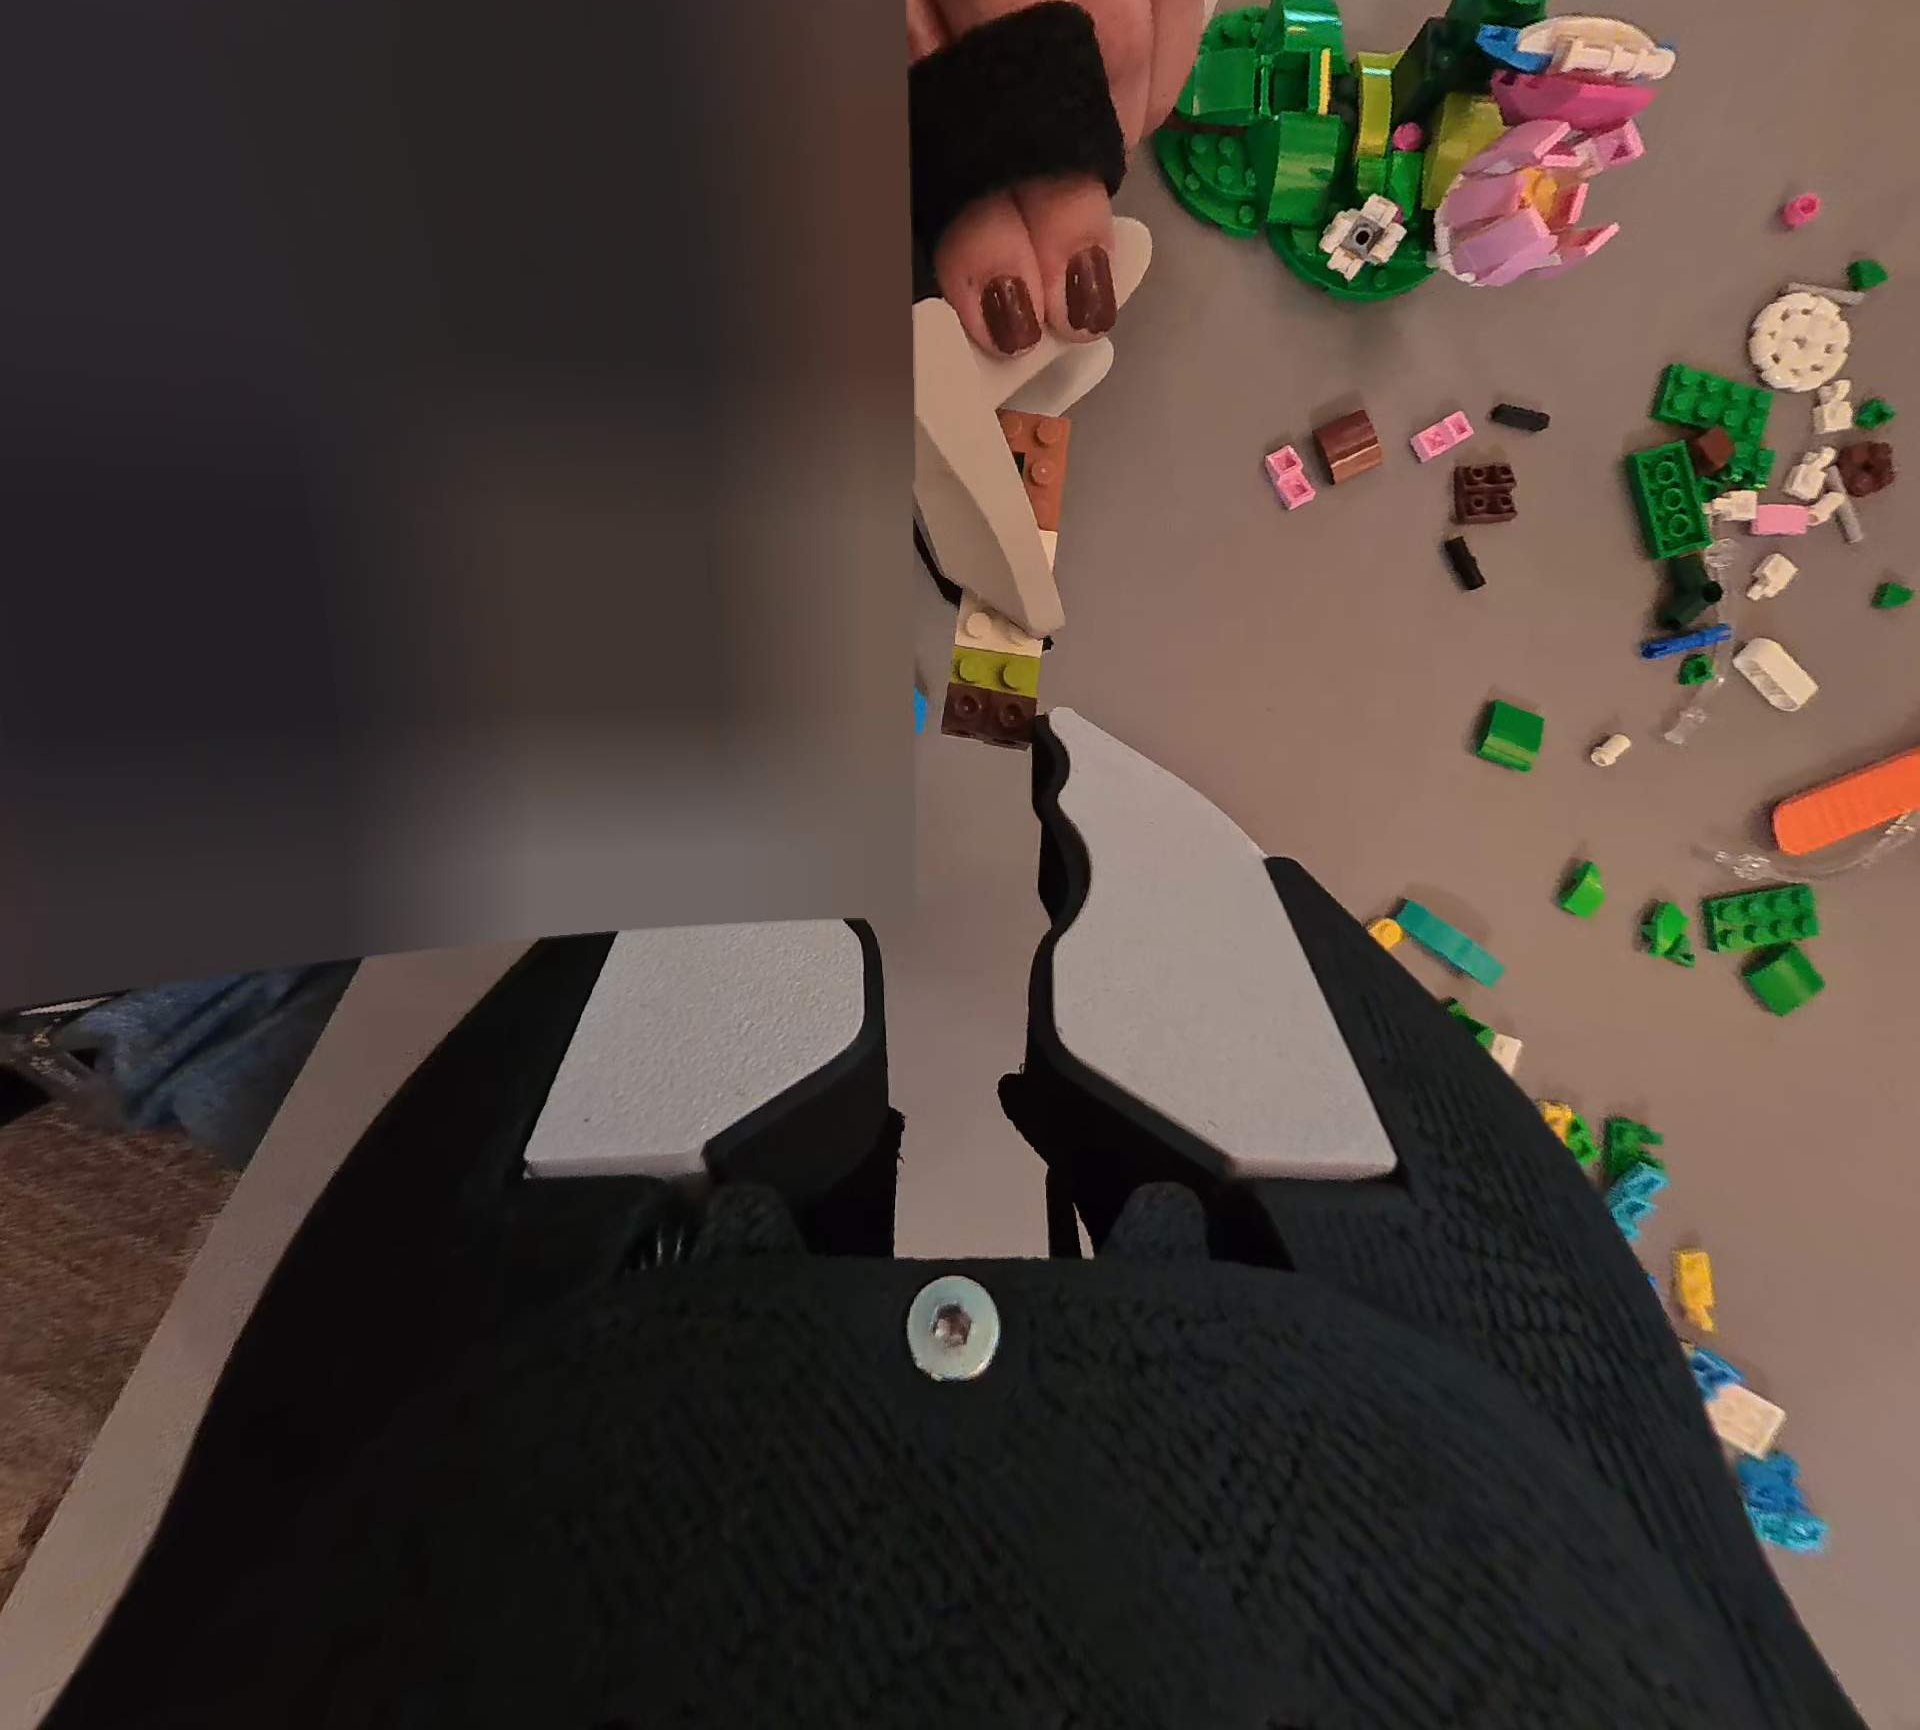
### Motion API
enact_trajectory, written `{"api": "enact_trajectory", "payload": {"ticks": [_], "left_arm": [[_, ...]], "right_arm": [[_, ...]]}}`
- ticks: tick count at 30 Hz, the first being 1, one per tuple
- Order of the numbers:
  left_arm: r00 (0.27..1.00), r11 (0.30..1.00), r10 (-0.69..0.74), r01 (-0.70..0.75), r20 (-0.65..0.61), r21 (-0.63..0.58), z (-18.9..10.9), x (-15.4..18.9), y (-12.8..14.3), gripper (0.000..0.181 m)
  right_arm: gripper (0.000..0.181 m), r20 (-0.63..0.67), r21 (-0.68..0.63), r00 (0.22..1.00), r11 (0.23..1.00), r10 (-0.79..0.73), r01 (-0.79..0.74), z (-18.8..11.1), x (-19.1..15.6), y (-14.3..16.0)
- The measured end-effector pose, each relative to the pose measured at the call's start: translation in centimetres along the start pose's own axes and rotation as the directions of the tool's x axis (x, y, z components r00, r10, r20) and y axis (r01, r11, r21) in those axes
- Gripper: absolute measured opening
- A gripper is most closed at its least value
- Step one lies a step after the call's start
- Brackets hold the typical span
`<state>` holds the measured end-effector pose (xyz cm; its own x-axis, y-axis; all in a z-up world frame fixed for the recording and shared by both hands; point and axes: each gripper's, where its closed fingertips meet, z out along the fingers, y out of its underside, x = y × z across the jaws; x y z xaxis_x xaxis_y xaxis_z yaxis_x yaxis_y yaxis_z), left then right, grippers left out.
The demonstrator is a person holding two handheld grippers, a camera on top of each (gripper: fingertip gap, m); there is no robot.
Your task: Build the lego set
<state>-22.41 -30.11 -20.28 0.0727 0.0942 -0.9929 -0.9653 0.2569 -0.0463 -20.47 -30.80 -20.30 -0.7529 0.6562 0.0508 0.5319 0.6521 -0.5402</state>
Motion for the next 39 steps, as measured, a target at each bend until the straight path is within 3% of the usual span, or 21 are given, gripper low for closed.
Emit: {"api": "enact_trajectory", "payload": {"ticks": [30, 36, 39], "left_arm": [[1.0, 0.999, -0.026, 0.026, 0.005, -0.022, 0.2, -0.2, 0.5, 0.011], [0.997, 0.996, -0.078, 0.078, 0.018, -0.038, 0.4, -0.7, 1.1, 0.011], [0.991, 0.991, -0.128, 0.129, 0.027, -0.043, 0.4, -1.1, 1.5, 0.011]], "right_arm": [[0.041, -0.097, -0.016, 0.993, 0.997, -0.073, 0.072, 0.2, 0.2, 0.1], [0.049, -0.204, 0.006, 0.974, 0.995, -0.095, 0.099, -1.5, 1.5, -0.5], [0.054, -0.347, 0.003, 0.924, 0.985, -0.161, 0.172, -2.3, 2.7, -0.5]]}}
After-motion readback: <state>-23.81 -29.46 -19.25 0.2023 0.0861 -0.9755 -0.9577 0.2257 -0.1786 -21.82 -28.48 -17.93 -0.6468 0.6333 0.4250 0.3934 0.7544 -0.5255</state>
